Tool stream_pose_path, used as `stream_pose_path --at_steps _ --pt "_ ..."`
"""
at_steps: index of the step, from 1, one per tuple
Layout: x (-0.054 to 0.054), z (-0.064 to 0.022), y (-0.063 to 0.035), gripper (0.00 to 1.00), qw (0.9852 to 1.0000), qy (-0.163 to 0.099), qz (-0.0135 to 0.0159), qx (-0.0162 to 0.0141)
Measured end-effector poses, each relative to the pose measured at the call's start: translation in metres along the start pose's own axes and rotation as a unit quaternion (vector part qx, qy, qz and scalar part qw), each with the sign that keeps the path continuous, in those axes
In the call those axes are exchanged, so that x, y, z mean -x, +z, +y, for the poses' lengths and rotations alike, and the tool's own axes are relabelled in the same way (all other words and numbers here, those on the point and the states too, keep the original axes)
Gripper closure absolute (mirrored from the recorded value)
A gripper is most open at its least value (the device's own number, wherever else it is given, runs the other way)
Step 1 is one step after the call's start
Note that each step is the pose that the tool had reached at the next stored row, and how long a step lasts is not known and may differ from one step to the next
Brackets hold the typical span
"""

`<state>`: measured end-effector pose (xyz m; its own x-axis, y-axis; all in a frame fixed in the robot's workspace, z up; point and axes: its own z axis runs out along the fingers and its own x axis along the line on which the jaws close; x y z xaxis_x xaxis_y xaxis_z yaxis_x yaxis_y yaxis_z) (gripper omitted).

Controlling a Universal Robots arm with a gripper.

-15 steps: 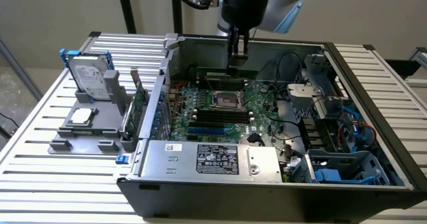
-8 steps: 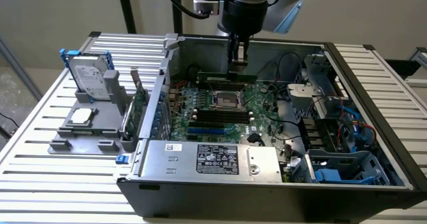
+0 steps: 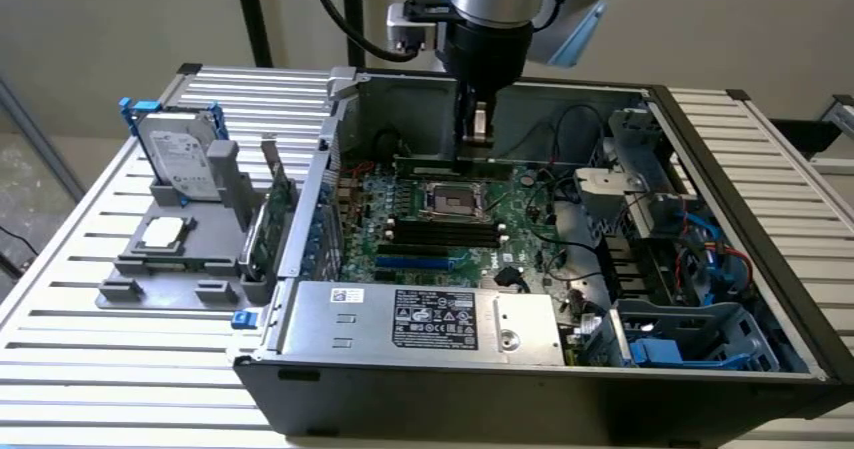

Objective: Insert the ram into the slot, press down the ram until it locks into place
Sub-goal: 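Insert the ram into the slot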

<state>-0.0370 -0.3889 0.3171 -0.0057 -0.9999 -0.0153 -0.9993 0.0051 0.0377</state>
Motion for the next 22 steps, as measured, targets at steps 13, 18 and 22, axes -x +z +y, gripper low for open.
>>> stream_pose_path --at_steps 13,18,22 --pt "-0.008 -0.0007 0.0237 0.87 1.0 0.0 0.0 -0.0022" --pt "-0.009 -0.0007 0.0326 0.87 1.0 0.001 0.0003 -0.004" --pt "-0.009 -0.0006 0.0394 0.87 0.9999 0.008 0.0027 -0.0056"
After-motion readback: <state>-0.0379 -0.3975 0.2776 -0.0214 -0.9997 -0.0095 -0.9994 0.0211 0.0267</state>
